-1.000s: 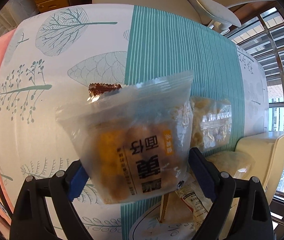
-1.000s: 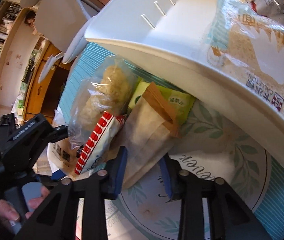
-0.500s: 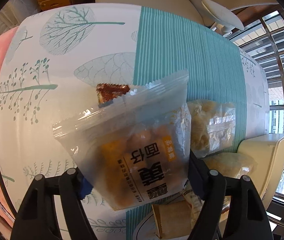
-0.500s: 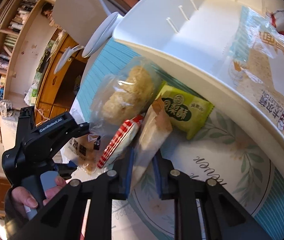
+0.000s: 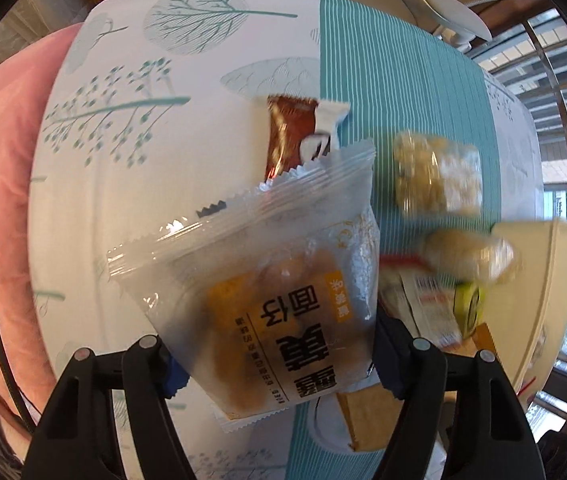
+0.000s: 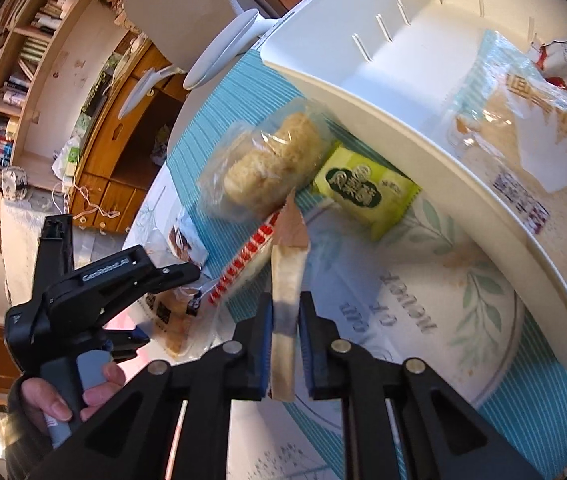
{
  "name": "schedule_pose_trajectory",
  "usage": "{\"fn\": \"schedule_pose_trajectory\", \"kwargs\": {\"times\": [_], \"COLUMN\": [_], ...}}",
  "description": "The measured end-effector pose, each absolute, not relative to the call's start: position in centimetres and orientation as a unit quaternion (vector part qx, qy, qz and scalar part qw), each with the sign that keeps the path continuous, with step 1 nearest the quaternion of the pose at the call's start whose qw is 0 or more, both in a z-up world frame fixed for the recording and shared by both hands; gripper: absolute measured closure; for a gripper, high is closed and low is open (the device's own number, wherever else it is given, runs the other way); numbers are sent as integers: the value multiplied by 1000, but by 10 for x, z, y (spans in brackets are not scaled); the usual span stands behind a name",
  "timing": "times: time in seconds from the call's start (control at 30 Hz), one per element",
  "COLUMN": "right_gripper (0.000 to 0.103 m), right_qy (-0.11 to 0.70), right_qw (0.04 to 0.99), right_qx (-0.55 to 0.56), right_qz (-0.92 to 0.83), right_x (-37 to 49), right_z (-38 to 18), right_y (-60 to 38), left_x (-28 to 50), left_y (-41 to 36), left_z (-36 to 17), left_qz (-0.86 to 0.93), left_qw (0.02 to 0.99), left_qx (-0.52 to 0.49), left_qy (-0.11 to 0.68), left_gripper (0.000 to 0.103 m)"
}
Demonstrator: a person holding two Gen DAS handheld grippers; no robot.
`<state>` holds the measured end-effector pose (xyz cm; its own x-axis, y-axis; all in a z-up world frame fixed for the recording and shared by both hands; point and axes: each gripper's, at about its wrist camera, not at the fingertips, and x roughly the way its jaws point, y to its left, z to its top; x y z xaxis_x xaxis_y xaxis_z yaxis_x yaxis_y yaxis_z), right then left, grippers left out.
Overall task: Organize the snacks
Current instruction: 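Lift the snack bag with the left gripper while the right lifts the tan wafer toward the tray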
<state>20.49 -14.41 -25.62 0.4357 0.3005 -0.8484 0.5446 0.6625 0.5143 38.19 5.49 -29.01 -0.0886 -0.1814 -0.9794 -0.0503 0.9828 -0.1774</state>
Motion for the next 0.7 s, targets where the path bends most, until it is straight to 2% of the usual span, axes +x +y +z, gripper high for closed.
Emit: {"fn": "schedule_pose_trajectory", "kwargs": {"times": [0.7], "right_gripper": [91], "right_qy": [571], "right_qw": [754], "right_qx": [324], "right_qz": [-31], "right_x": [109], "right_z": [-206], "right_y": [-124], "left_x": [225], "left_y": [65], "left_z": [-244], "left_qz": [-111], "left_qw": [642], "left_qx": [1], "left_qy": [759], "left_gripper": [31]}}
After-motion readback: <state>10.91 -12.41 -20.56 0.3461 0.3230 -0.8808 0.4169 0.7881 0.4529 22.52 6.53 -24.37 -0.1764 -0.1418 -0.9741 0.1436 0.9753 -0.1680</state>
